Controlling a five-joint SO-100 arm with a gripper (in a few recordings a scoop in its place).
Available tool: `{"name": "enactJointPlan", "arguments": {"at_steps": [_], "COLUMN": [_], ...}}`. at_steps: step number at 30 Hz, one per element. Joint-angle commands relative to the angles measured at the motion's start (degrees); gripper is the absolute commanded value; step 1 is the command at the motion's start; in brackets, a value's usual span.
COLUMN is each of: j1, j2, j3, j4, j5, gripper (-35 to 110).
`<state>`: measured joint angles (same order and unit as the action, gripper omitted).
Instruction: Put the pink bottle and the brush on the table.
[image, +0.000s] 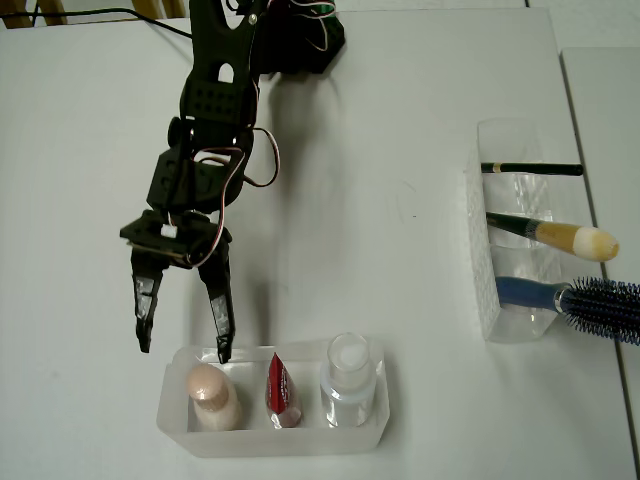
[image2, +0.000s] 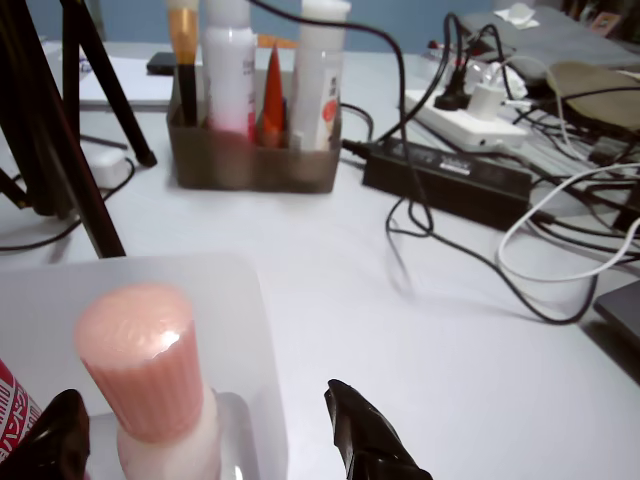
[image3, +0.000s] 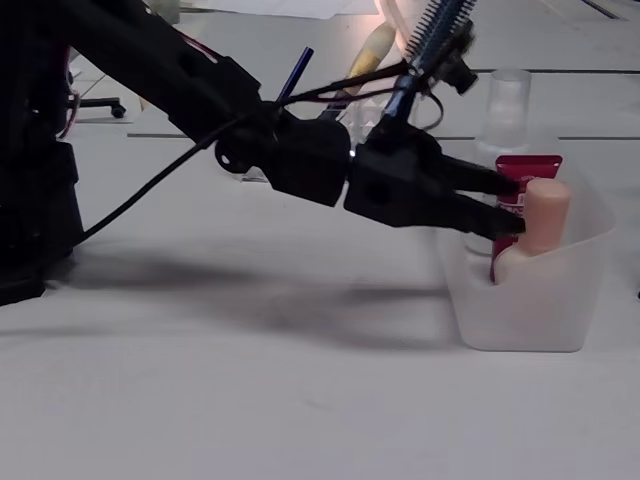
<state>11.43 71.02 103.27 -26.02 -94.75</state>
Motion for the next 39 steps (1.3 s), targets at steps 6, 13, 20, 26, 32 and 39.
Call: {"name": "enactJointPlan", "arguments": {"at_steps": [6,13,20,26,32,39], "j1": [-0.7,-0.8,-0.8,-1.7,-3.3,-4.0], "j2": [-2.4,-5.0,-9.1,-12.2,-15.5,-17.6], "j3": [-5.9,-7.6,-12.4,-16.2,-21.0,-23.6], "j4": [-1.0,-1.6,-1.3,-1.1,-0.8,-0.4], "j5": [-0.7,-0.8,-1.1,-1.3,-1.8,-2.5], "gripper": [43,47,47,44,41,39]}}
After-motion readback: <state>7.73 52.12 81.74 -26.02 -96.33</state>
